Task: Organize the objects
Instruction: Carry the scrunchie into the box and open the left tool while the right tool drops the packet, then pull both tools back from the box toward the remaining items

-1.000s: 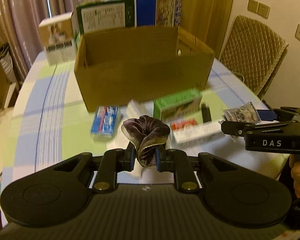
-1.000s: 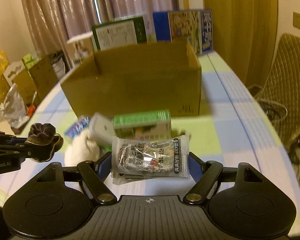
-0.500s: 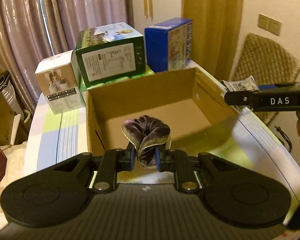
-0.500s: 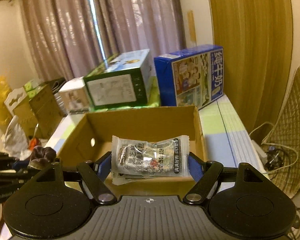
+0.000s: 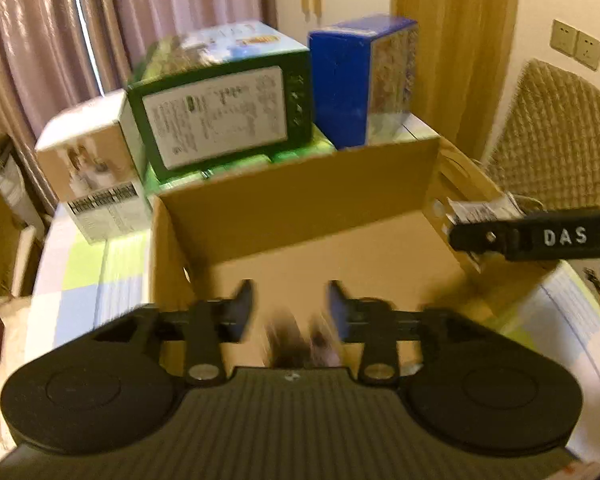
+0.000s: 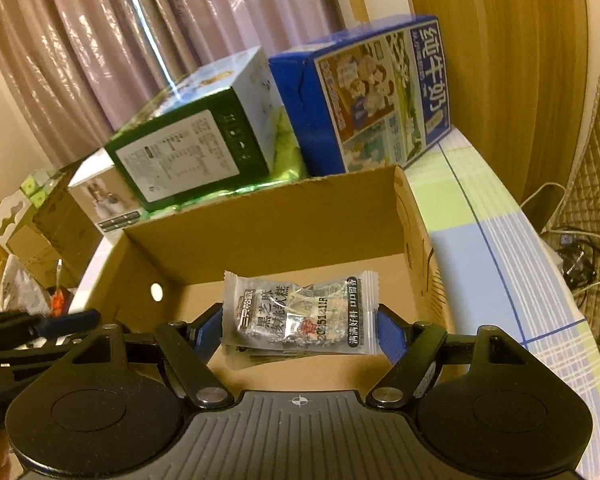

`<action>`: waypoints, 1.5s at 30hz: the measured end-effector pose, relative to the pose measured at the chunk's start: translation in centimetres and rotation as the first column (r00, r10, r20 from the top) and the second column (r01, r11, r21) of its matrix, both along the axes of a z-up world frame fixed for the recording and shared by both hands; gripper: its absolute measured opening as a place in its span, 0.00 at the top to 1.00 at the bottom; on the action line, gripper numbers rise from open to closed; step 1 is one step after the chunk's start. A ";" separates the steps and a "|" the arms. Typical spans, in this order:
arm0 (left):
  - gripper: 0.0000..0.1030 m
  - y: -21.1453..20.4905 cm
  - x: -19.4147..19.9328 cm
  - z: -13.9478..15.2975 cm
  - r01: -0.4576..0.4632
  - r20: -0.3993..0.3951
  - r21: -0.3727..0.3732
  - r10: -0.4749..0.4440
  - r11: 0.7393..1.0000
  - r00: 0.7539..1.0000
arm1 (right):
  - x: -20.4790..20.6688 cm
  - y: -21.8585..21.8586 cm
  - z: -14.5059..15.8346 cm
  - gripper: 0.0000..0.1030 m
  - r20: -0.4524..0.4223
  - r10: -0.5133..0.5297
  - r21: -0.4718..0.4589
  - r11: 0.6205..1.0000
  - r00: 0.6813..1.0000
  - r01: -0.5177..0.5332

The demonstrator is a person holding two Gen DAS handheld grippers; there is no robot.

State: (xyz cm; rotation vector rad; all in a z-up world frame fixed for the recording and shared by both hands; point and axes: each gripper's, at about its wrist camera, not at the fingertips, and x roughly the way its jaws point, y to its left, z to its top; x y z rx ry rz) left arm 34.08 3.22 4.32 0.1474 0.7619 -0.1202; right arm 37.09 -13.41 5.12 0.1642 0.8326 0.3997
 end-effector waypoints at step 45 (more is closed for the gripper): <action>0.06 1.3 -27.9 2.2 -0.183 0.052 -0.075 0.187 0.980 0.981 | -27.6 -8.6 2.3 0.02 0.120 0.030 -0.015 0.999 0.992 -0.028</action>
